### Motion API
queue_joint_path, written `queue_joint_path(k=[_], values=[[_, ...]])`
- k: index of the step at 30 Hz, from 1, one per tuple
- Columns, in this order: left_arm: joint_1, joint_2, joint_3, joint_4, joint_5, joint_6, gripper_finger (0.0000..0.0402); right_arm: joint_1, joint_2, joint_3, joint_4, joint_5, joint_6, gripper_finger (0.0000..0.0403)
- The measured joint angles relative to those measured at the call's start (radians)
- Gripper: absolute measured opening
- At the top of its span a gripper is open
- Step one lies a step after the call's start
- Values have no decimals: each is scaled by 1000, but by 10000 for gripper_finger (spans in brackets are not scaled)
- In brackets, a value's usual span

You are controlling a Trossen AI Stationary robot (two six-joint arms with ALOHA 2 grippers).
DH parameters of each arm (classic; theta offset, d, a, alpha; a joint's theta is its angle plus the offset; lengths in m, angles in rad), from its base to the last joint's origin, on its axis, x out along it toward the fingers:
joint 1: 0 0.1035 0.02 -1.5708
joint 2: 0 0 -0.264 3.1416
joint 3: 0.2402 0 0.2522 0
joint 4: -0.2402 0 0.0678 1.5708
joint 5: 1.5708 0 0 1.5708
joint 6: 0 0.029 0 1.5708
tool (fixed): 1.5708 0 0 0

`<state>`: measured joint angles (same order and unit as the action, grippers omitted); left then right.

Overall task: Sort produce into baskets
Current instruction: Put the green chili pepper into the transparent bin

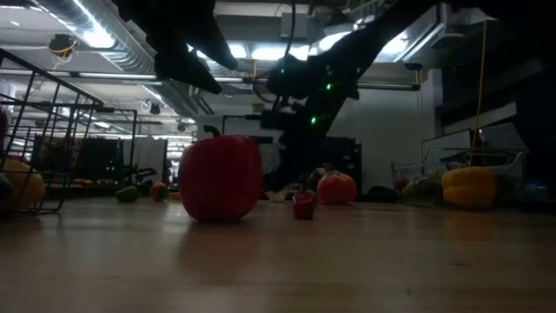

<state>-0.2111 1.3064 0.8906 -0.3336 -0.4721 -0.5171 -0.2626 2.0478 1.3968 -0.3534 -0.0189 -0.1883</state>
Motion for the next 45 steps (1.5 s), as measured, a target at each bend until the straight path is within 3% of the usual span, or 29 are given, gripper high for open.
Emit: queue_joint_path(k=[14, 28, 38, 45], values=[[0, 0, 0, 0, 0, 0, 374, -7, -261, 2, -274, 28, -29, 9], [0, 0, 0, 0, 0, 1, 375, -91, -539, 2, -723, 197, 20, 10], [0, 0, 0, 0, 0, 1, 375, -237, -603, 2, -1039, 359, 160, 11], [0, 0, 0, 0, 0, 1, 375, -332, -603, 2, -1180, 401, 315, 12]])
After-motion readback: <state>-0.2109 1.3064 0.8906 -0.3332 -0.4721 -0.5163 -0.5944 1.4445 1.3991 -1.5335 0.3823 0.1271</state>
